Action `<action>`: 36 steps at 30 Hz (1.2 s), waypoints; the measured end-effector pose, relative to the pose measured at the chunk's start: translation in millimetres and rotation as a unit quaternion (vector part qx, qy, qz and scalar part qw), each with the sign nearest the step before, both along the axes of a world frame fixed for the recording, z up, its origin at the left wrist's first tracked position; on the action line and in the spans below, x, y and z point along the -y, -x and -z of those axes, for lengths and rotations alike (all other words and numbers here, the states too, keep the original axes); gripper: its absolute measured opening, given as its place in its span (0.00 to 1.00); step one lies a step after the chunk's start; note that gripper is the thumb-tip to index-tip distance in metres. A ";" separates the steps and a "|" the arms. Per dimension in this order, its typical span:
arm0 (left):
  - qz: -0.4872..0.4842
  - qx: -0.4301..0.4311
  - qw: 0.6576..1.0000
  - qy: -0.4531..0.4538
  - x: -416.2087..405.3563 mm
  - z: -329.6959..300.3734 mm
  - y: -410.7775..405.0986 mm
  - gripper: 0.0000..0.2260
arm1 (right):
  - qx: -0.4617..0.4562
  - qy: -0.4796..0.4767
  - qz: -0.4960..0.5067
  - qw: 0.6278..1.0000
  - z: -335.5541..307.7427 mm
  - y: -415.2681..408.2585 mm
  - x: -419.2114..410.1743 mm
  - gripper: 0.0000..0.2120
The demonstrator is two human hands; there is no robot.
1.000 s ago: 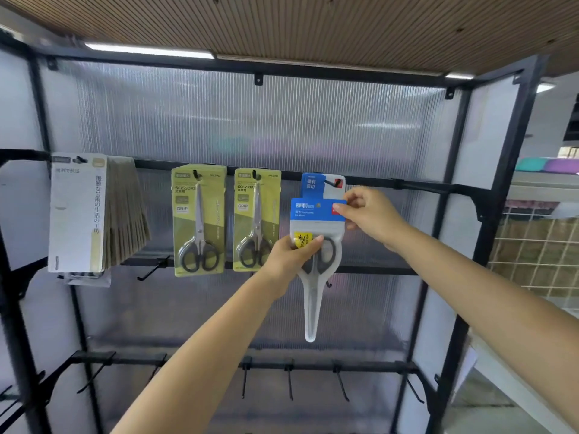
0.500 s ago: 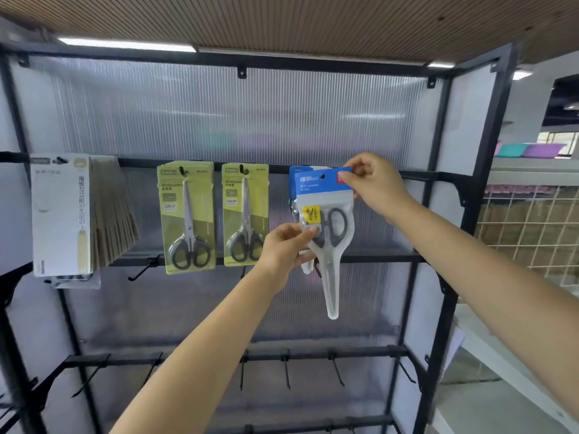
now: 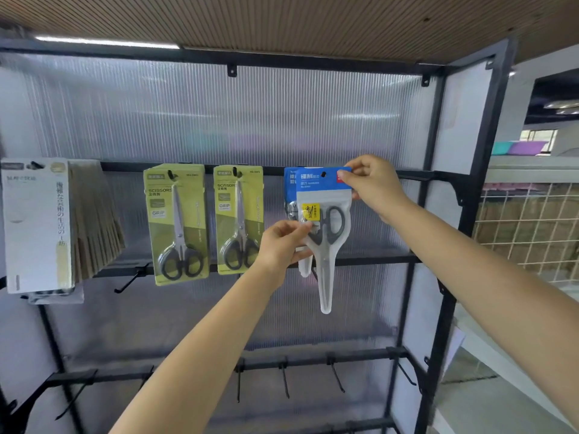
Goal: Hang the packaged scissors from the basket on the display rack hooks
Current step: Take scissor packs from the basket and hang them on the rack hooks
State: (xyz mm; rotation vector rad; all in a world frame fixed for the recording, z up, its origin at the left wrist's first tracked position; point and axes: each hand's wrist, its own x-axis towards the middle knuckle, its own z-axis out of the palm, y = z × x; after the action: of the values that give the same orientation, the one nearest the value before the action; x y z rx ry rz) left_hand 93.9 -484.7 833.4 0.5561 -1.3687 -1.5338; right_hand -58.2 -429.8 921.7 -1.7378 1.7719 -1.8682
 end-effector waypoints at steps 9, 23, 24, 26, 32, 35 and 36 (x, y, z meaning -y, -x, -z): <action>-0.034 0.017 0.999 -0.010 19.4 6.8 14.1 0.07 | -0.029 -0.020 0.039 0.999 6.4 5.0 19.2 0.03; -0.162 0.066 0.984 -0.041 66.2 0.9 44.0 0.07 | -0.263 -0.018 0.146 0.954 17.2 13.3 47.3 0.14; -0.163 0.067 0.983 -0.041 67.9 1.4 45.1 0.07 | -0.287 -0.034 0.152 0.945 17.8 13.8 47.4 0.17; -0.166 0.072 0.983 -0.038 70.3 2.5 46.7 0.07 | -0.322 -0.066 0.160 0.931 20.1 13.2 46.7 0.21; -0.207 0.106 0.973 0.006 75.8 1.8 52.9 0.07 | -0.399 -0.139 0.184 0.887 27.2 10.2 43.6 0.29; -0.235 0.162 0.958 0.038 75.1 -0.5 52.1 0.12 | -0.393 -0.146 0.186 0.889 29.1 6.7 34.5 0.30; -0.247 0.178 0.951 0.047 73.1 -0.9 51.0 0.14 | -0.385 -0.148 0.187 0.892 29.6 5.1 29.6 0.30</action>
State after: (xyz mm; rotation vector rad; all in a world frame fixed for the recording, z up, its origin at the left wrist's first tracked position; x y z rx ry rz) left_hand 42.9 -557.8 834.3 1.0649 -1.4212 -0.9859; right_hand -63.3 -459.4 892.0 -2.3070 2.6346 -0.8904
